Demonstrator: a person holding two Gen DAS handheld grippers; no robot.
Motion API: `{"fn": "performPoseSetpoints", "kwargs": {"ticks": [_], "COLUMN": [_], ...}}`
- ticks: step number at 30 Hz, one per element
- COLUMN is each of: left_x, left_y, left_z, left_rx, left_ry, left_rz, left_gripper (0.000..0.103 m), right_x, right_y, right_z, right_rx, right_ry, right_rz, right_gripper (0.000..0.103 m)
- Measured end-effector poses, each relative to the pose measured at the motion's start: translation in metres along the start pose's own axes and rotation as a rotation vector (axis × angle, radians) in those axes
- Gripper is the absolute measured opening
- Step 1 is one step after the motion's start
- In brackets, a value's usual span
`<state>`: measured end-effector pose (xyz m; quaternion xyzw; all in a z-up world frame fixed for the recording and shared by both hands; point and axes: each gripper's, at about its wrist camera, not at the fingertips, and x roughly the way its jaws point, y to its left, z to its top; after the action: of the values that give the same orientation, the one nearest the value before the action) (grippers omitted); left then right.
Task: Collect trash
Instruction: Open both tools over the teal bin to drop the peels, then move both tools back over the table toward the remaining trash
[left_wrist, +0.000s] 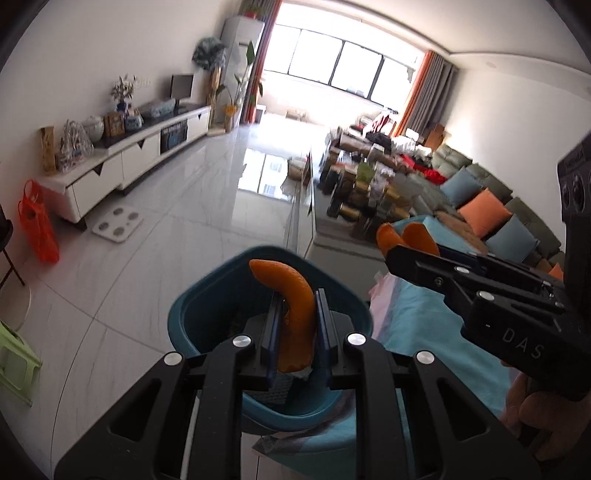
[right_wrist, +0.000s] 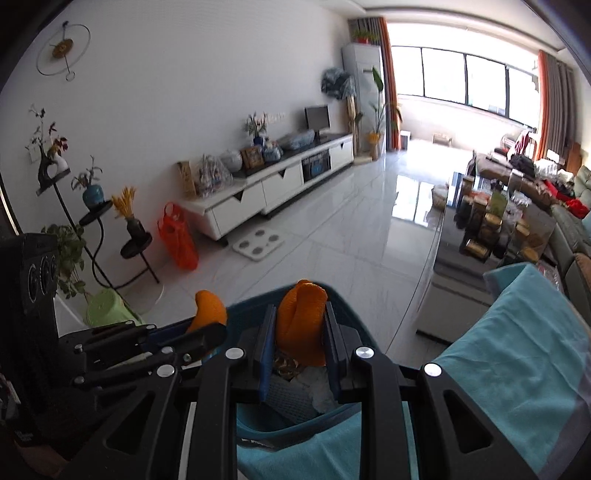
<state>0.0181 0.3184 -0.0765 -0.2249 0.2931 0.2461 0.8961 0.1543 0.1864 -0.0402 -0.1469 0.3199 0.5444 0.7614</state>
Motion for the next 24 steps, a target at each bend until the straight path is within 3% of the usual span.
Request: {"fn": "performPoseSetpoints", "kwargs": {"ticks": [6, 11, 14, 17, 24], "left_x": [0.057, 0.077, 0.081, 0.081, 0.076], "left_y": [0.01, 0.005, -0.002, -0.008, -0.016], "left_z": [-0.016, -0.021, -0.021, -0.019, -0.016], "left_rx": [-0.033, -0.018, -0.004, 0.01, 0.019], "left_ry": [0.1, 0.124, 0.122, 0.118, 0.11], "left_rz": [0.033, 0.053, 0.066, 0.079, 0.105], "left_gripper": [0.018, 0.019, 0.02, 0.023, 0.045], "right_x": [0.051, 0.074, 0.082, 0.079, 0.062], "right_y": [-0.005, -0.007, -0.009, -0.011, -0.021], "right_z": [-0.004, -0.006, -0.007, -0.009, -0.008], "right_rx": [0.03, 0.054, 0.062, 0.071, 0.091], "right_ry": [0.127, 0.186, 0.223, 0.214, 0.156], "right_rz": [0.01, 0.0, 0.004, -0.003, -0.016], "right_gripper": [0.022, 0.022, 0.032, 0.037, 0.042]}}
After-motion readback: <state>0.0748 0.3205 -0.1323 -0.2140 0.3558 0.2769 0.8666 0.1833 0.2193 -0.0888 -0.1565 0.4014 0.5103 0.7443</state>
